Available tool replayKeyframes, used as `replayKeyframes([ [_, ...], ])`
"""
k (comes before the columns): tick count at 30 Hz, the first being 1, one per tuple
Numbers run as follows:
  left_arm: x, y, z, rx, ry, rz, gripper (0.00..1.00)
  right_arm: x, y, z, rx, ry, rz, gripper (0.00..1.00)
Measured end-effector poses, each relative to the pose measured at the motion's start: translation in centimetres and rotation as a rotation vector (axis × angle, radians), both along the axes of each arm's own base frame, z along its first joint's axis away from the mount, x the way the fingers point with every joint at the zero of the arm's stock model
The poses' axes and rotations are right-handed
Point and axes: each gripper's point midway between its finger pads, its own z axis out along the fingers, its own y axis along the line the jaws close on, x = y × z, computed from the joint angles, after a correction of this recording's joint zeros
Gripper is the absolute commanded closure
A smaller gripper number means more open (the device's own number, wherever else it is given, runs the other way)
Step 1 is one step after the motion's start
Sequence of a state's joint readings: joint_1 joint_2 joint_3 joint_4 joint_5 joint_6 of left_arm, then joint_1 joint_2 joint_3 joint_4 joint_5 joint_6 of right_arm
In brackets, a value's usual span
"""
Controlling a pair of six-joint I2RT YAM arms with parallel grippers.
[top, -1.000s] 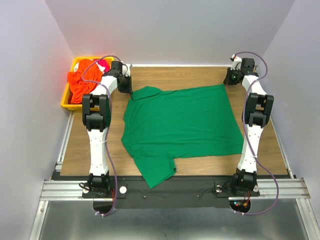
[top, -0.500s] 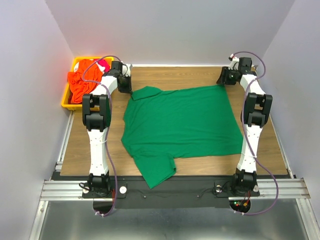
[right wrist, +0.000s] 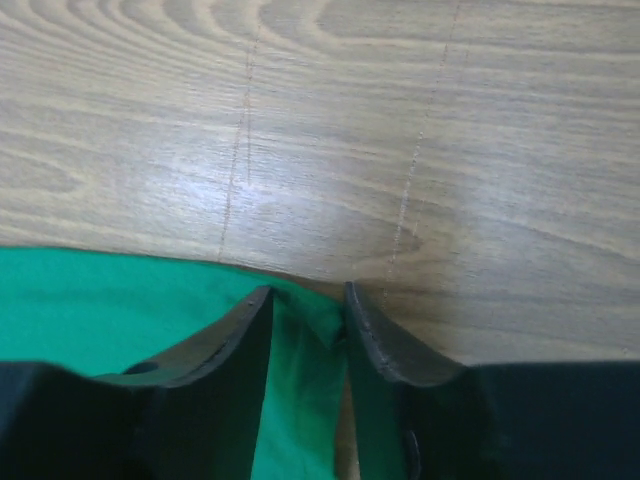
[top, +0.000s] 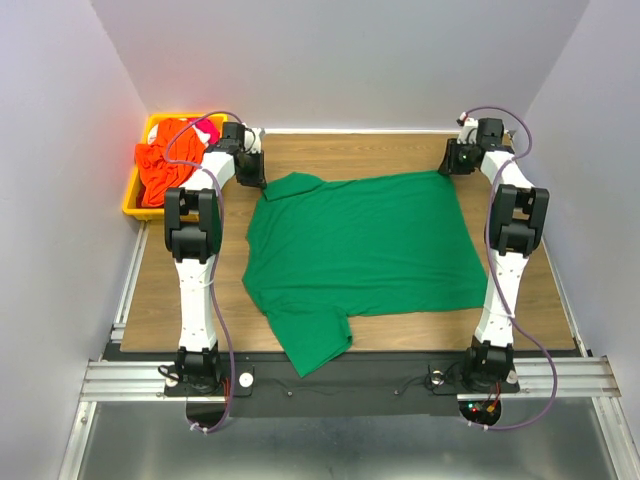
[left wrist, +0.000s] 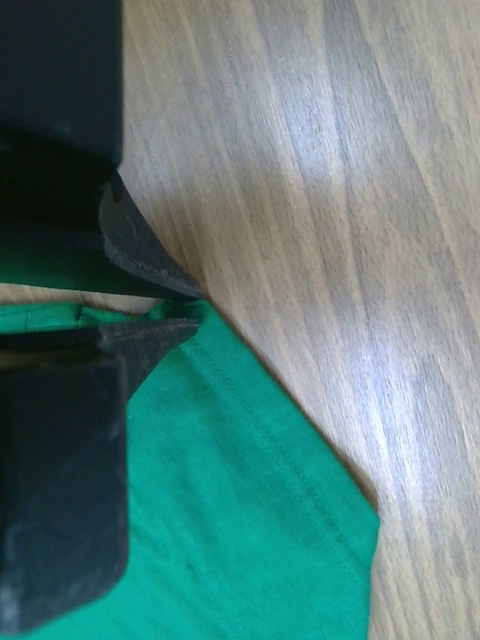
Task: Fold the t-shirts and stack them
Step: Flatten the tshirt out
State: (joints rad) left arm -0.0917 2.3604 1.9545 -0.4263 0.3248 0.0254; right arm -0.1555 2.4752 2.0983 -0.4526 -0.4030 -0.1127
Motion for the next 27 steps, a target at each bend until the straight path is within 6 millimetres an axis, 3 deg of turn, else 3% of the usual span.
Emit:
replayKeyframes([
  [6,-0.1,-0.3,0.1,-0.012,0.0,-0.011,0.64,-0.1,-0.5,-0.2,-0.031,0.003,-0.008,0.99],
  [15,-0.1,-0.5,0.1,-0.024,0.001,-0.02,0.66,-0.1,-0.8,-0.2,-0.044,0.009,-0.022,0.99],
  [19,-0.3,-0.8,0.2,-0.046,0.008,-0.032,0.71,-0.1,-0.8,-0.2,-0.044,0.009,-0.022,0.99],
  [22,-0.5,-1.1,0.4,-0.059,0.015,-0.037,0.81,-0.1,-0.8,-0.2,-0.044,0.009,-0.022,0.99],
  [25,0.0,-1.2,0.6,-0.065,0.006,-0.038,0.99,-0.1,-0.8,-0.2,-0.044,0.009,-0.022,0.99],
  [27,0.3,-1.2,0.7,-0.066,0.001,-0.036,1.0,-0.1,-0.8,-0.2,-0.044,0.009,-0.022,0.99],
])
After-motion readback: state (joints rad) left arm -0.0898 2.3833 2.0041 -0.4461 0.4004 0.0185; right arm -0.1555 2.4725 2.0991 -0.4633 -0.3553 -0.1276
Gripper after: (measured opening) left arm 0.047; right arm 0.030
